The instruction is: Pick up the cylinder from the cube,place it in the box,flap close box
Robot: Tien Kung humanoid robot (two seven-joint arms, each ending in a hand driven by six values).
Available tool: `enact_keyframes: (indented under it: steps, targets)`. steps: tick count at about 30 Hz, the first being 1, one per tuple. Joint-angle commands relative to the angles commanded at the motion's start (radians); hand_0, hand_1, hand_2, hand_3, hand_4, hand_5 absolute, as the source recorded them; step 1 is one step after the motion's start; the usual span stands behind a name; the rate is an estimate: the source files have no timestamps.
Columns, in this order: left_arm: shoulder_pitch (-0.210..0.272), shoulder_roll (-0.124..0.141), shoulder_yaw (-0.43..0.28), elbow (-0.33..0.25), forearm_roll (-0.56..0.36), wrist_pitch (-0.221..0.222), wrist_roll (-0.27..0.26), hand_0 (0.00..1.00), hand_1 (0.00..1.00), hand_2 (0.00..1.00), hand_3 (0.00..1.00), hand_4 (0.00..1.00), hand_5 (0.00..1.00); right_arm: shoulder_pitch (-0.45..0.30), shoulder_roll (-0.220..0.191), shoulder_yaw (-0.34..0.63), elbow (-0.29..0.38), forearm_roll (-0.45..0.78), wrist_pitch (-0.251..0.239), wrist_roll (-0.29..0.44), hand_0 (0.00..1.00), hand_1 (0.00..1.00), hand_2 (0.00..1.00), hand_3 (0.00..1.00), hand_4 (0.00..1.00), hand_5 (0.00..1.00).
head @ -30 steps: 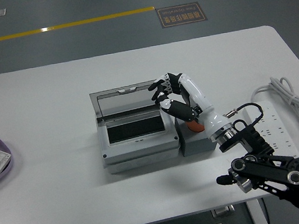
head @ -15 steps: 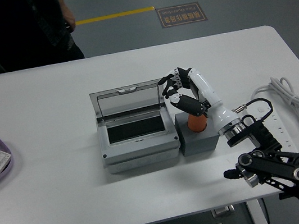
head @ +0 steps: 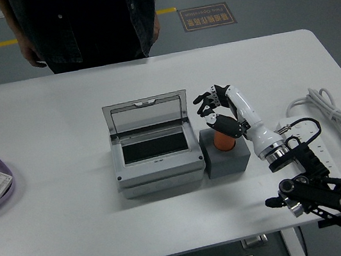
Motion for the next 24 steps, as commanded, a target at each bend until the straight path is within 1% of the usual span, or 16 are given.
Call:
enact_keyframes:
  steps: [5, 6, 11, 12, 23, 24]
  targets:
    - [-0.001, -0.001, 0.001, 0.0, 0.0, 0.0, 0.0, 0.518, 0.555, 0.567, 0.595, 0.709, 0.246, -0.012, 0.002, -0.006, -0.005, 0.013, 0.007, 0.013, 0.643, 0.549, 0.56, 0.634, 0.599, 0.036]
    - [-0.001, -0.001, 0.001, 0.0, 0.001, 0.0, 0.0, 0.518, 0.556, 0.567, 0.594, 0.709, 0.248, -0.014, 0.003, -0.008, -0.006, 0.016, 0.008, 0.015, 0.694, 0.509, 0.569, 0.639, 0.752, 0.265]
    - [-0.002, -0.002, 0.002, -0.001, 0.001, 0.0, 0.0, 0.518, 0.556, 0.567, 0.594, 0.709, 0.248, -0.028, 0.007, -0.021, -0.011, 0.034, 0.016, 0.03, 0.694, 0.509, 0.569, 0.639, 0.752, 0.265]
    - [-0.002, -0.002, 0.002, -0.001, 0.002, -0.001, 0.0, 0.518, 0.555, 0.567, 0.594, 0.709, 0.249, -0.031, 0.008, -0.022, -0.012, 0.038, 0.017, 0.033, 0.71, 0.507, 0.55, 0.635, 0.838, 0.374]
    - [-0.003, 0.0, 0.002, -0.001, 0.006, 0.0, 0.0, 0.518, 0.555, 0.566, 0.595, 0.708, 0.25, -0.041, 0.004, -0.018, -0.023, 0.056, 0.021, 0.045, 0.721, 0.51, 0.547, 0.635, 0.831, 0.368]
    - [-0.003, -0.001, 0.001, -0.001, 0.007, 0.0, 0.0, 0.517, 0.554, 0.565, 0.594, 0.702, 0.248, -0.041, 0.005, -0.018, -0.023, 0.056, 0.021, 0.045, 0.721, 0.51, 0.543, 0.635, 0.847, 0.397]
